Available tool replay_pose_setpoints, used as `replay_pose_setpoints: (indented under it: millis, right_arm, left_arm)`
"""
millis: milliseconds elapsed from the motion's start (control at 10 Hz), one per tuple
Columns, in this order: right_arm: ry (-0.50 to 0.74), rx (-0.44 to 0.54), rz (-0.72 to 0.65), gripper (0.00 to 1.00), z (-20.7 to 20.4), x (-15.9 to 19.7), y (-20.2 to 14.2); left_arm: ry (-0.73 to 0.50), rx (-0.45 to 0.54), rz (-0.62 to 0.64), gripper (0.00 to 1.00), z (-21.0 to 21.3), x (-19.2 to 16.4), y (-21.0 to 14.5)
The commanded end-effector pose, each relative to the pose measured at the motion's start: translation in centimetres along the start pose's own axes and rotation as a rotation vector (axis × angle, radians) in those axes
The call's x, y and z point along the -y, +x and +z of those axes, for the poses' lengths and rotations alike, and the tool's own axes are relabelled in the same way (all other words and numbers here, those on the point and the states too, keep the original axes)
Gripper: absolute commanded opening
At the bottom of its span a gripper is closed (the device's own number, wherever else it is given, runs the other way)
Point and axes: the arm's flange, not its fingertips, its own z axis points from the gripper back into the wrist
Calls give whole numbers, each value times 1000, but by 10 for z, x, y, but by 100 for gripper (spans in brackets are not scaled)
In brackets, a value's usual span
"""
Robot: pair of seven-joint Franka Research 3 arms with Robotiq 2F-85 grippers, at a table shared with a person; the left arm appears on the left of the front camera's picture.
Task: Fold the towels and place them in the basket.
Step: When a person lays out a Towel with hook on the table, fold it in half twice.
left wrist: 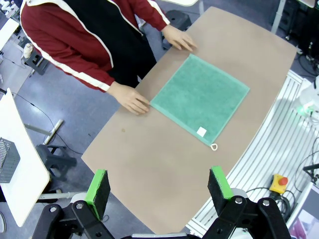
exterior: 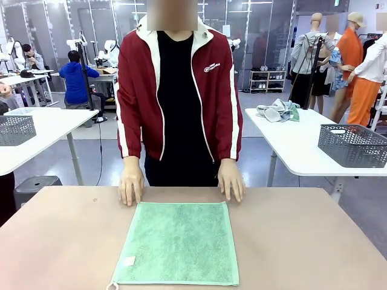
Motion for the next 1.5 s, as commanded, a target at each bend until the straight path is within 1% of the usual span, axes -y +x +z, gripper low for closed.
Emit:
replay_pose_setpoints:
  millis: [0,100,300,500,600,800,900,1000,1100,1200,1400]
  right_arm:
    - [-2,4,1,100,2,0,-1]
    - [0,0,0,100,0,0,0]
    - [55,-33,130,100,-19,-12,19]
    - [113,-93,258,100,-47,-33,41]
    - [150,-129,336,100,-67,-48,50]
    - [226,-184,459,100,-106,-75,54]
    - [274,-229,511,100,-129,-89,53]
    - [310,-275,549,100,-154,-100,49]
    - [339,-300,582,100,-173,-108,45]
    - [359,-332,608,100,-191,-114,42]
    - [386,-363,638,100,-213,-123,35]
  left_arm:
    - [2,5,0,100,1,1,-2]
    - [0,0,0,100,0,0,0]
    - [-13,-48,-128,100,-16,17,20]
    - [-56,-103,-269,100,-40,43,46]
    - [-86,-131,-351,100,-59,60,56]
    - [-161,-195,-468,100,-96,92,53]
    - [-196,-240,-516,100,-116,110,46]
    - [-222,-272,-566,100,-137,127,32]
    - [-241,-286,-615,100,-153,141,26]
    - [-251,-301,-660,100,-166,151,15]
    - [-256,-352,-692,100,-185,162,5]
